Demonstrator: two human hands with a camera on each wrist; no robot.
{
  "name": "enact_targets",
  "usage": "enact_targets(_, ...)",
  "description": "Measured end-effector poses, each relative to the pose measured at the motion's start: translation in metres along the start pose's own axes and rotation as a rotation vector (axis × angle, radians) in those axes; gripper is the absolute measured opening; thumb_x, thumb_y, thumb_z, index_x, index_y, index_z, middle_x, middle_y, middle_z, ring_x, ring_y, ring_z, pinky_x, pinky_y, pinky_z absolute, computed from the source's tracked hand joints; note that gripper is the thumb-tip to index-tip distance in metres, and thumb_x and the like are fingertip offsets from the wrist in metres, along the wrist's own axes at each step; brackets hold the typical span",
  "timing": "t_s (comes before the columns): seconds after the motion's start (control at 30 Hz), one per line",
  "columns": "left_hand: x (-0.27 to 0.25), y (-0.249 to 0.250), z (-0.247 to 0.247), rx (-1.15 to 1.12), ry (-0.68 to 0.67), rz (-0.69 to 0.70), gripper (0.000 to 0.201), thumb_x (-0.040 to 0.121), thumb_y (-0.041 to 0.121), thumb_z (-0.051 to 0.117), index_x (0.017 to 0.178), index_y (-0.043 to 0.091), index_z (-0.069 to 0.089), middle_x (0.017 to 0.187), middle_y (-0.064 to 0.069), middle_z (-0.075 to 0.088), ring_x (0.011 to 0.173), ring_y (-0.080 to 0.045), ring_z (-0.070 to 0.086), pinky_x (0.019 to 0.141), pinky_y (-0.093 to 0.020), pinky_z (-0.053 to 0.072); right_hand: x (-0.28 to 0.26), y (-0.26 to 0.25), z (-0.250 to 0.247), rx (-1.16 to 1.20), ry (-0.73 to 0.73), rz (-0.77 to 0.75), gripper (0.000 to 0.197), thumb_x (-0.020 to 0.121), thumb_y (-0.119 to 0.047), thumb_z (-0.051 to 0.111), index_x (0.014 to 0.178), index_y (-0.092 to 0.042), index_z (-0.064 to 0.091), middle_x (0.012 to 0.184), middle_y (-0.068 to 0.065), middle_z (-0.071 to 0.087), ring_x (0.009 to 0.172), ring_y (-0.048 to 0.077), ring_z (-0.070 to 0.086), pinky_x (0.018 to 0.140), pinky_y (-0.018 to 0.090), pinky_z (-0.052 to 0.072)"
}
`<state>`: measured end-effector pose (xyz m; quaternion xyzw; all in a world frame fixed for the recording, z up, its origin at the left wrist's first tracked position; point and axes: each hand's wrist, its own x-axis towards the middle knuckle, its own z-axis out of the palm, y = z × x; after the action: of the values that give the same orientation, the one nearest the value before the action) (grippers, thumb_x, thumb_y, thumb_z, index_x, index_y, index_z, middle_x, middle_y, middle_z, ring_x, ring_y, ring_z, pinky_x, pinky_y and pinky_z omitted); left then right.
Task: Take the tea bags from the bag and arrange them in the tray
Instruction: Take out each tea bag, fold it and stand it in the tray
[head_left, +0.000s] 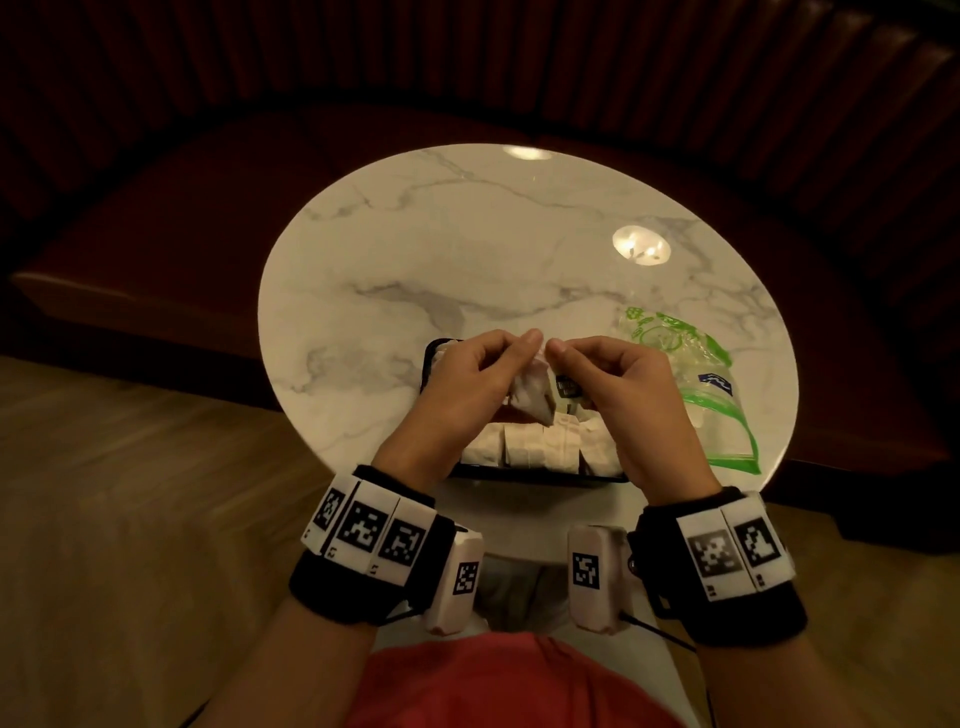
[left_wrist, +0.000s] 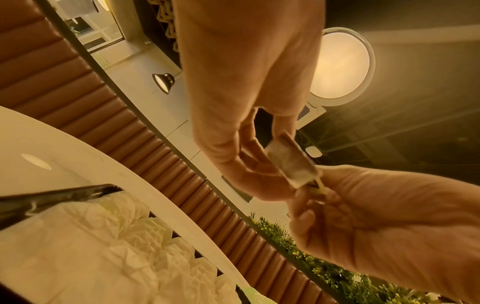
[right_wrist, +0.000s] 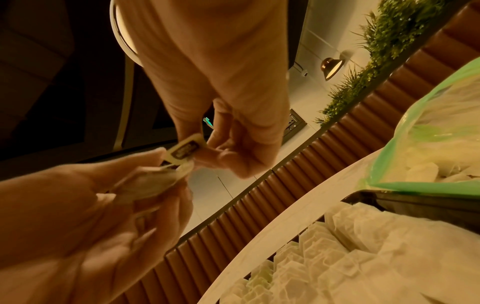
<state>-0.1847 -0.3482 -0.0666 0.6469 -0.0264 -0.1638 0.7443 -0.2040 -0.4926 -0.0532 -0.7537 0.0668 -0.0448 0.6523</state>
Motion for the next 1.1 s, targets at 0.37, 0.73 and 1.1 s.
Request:
enact_targets(0.37, -0.002, -0.004, -0.001, -0.092, -0.103, -0.018, 0.025, 0.095, 0.012, 0.061, 0.117, 0.004, 0.068, 0.102, -0.012, 0.074, 0.092, -0.027, 0.072, 0.078, -0.034, 0.059, 0.003, 0.008, -0.001, -0.042, 0.196, -0.077, 0.014, 0.077, -0.027, 0.080, 0.078, -0.016, 0.070, 0.069, 0.001, 0.071, 0.064, 0.009, 0.066, 0.054, 0.021, 0.047)
enact_targets(0.73, 0.000, -0.011, 0.003, -0.094, -0.038, 0.018, 0.034, 0.084, -0.005, 0.069, 0.116, 0.004, 0.065, 0.100, -0.012, 0.074, 0.093, -0.020, 0.072, 0.079, -0.029, 0.059, 0.002, 0.010, 0.002, 0.011, 0.186, -0.029, 0.026, 0.087, -0.035, 0.069, 0.078, -0.010, 0.066, 0.069, 0.012, 0.063, 0.056, 0.019, 0.052, 0.049, 0.027, 0.044)
enact_targets(1.1, 0.002, -0.011, -0.018, -0.130, -0.019, 0.019, 0.037, 0.088, -0.009, 0.061, 0.119, 0.012, 0.062, 0.101, -0.013, 0.074, 0.091, -0.020, 0.072, 0.077, -0.027, 0.059, 0.008, 0.010, 0.000, 0.000, -0.050, 0.042, 0.015, 0.088, -0.017, 0.070, 0.103, -0.016, 0.072, 0.086, -0.002, 0.072, 0.074, 0.001, 0.064, 0.059, 0.019, 0.049)
